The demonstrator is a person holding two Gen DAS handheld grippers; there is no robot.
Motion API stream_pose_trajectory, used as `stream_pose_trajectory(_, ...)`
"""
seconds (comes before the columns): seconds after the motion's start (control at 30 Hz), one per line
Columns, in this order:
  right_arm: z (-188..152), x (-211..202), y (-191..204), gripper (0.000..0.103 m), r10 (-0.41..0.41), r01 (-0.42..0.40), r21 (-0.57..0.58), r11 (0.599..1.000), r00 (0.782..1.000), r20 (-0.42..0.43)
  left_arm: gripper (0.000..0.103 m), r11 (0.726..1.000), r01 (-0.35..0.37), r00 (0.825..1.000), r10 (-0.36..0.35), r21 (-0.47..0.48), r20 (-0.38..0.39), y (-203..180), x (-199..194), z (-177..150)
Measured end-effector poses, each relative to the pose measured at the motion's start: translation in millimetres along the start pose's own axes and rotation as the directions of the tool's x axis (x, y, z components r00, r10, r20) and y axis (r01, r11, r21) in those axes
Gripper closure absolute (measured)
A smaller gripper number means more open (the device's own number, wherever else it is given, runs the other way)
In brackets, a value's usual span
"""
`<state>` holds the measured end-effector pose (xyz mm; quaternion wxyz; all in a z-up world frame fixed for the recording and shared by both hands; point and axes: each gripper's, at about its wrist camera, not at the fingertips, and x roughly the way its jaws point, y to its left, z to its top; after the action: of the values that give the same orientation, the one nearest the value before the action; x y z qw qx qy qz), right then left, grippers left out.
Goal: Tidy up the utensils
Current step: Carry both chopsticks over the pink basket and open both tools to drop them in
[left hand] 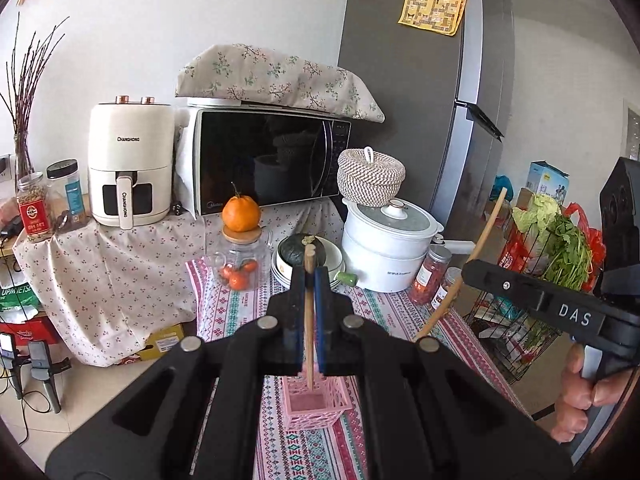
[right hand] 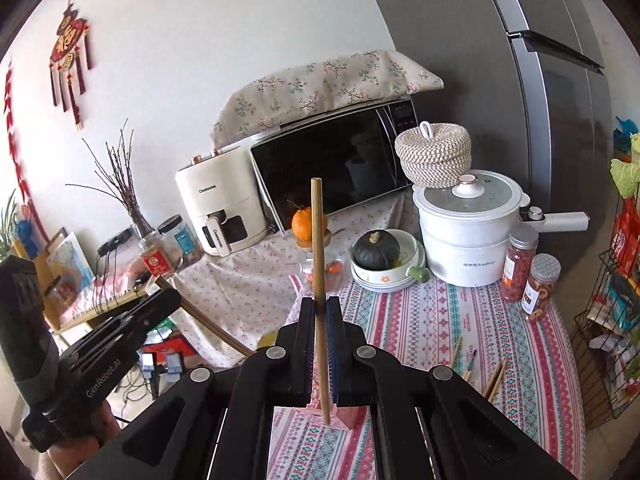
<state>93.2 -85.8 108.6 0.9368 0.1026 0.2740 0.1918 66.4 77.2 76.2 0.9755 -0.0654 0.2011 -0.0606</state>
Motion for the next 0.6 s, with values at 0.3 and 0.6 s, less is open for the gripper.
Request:
stream_pose_trajectory(0.3,-8,56,-14,0.098,0.042,-0.041,0.024,0.999,0.996,-0.076,0.098,1.0,-0.015,0.995,0.017,0.024,-0.095,0,39,-11)
stream_pose_trajectory(0.6,-40,128,-28,0.098,0.019,-0.009,0.033,0.999,0.958,-0.288,0.098,0.999,0.009,0.97,-0.02,-0.045,-0.241,17,79,-28)
